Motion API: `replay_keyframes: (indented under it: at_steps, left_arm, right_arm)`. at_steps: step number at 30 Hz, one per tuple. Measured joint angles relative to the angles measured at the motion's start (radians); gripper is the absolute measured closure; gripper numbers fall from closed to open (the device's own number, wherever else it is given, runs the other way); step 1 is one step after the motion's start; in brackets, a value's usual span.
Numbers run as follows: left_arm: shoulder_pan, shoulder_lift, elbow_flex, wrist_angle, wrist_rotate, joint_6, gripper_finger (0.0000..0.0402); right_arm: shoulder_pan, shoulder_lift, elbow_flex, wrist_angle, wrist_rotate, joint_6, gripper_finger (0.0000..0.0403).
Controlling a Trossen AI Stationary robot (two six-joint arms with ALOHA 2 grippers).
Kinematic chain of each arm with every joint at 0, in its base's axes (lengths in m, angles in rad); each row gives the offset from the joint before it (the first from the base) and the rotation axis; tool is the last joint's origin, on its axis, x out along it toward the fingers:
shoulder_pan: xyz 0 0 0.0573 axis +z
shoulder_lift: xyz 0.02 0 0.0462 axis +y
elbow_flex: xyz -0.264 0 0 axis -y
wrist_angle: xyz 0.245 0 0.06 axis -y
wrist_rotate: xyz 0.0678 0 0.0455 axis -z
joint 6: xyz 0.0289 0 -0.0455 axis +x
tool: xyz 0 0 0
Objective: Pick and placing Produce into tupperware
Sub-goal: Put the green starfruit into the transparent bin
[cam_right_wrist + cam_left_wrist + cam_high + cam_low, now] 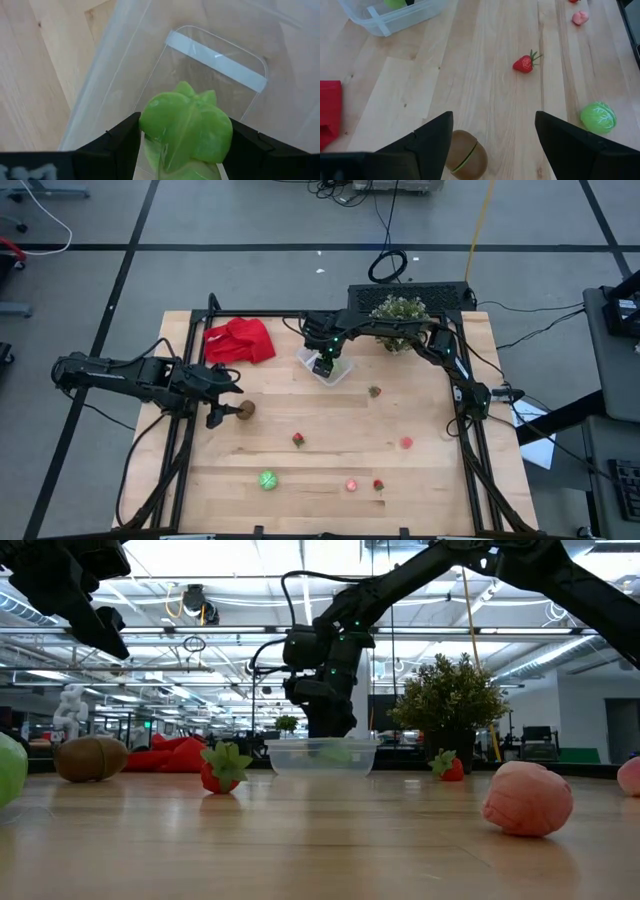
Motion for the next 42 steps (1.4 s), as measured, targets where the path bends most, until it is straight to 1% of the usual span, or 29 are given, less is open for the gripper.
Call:
replay_keyframes:
  at_steps: [25, 30, 34, 42]
  left_arm:
    - [0.000, 0.000, 0.000, 0.000, 0.000, -0.001, 0.0117]
    - [0.000, 0.000, 0.000, 0.000, 0.000, -0.001, 0.0117]
    - [0.000, 0.000, 0.000, 0.000, 0.000, -0.001, 0.0117]
    - [0.000, 0.000, 0.000, 0.000, 0.000, -0.001, 0.0117]
  right_arm:
    - [-0.007, 0.010, -0.001, -0.004, -0.001, 0.001, 0.0185]
    - [-0.007, 0.009, -0.033, 0.011, -0.001, 0.002, 0.0185]
    - [-0.007, 0.008, -0.055, 0.026, -0.006, 0.000, 0.0179]
    - [-0.006, 0.008, -0.058, 0.065, -0.003, -0.015, 0.0170]
